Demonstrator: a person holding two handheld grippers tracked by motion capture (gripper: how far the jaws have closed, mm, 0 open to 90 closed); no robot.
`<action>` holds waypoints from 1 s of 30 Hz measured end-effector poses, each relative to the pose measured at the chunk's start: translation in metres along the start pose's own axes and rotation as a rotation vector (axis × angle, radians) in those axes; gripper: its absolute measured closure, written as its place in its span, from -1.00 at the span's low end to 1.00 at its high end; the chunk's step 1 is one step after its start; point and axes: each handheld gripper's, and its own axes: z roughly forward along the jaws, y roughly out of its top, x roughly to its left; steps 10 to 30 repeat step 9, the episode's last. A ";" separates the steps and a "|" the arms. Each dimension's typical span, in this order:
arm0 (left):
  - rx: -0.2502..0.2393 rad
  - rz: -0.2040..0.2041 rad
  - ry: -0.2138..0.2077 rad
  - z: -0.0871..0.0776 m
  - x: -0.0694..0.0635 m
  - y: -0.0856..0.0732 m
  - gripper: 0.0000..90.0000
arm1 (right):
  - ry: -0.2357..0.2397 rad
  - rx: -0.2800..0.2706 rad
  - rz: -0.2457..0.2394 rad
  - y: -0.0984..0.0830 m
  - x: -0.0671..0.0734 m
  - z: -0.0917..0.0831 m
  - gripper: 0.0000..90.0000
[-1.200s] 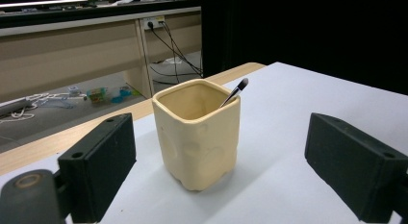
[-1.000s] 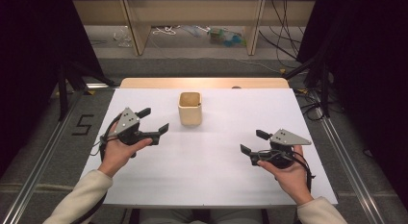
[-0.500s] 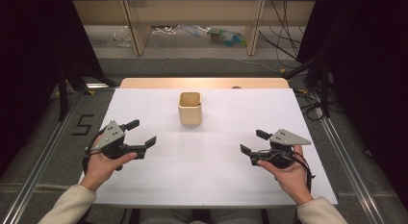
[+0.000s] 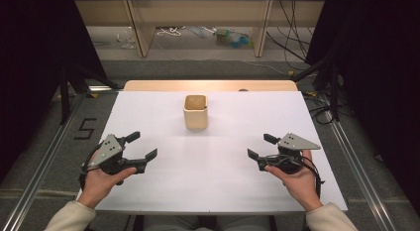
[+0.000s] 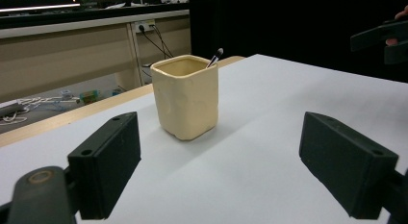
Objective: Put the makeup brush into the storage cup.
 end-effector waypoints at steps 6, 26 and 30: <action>0.011 -0.002 -0.002 0.000 -0.002 -0.002 -0.68 | -0.009 -0.007 -0.024 0.000 -0.001 0.001 -0.59; 0.019 0.004 -0.005 0.002 -0.002 -0.004 -0.67 | -0.015 0.000 -0.024 0.000 -0.001 0.001 -0.59; 0.019 0.004 -0.005 0.002 -0.002 -0.004 -0.67 | -0.015 0.000 -0.024 0.000 -0.001 0.001 -0.59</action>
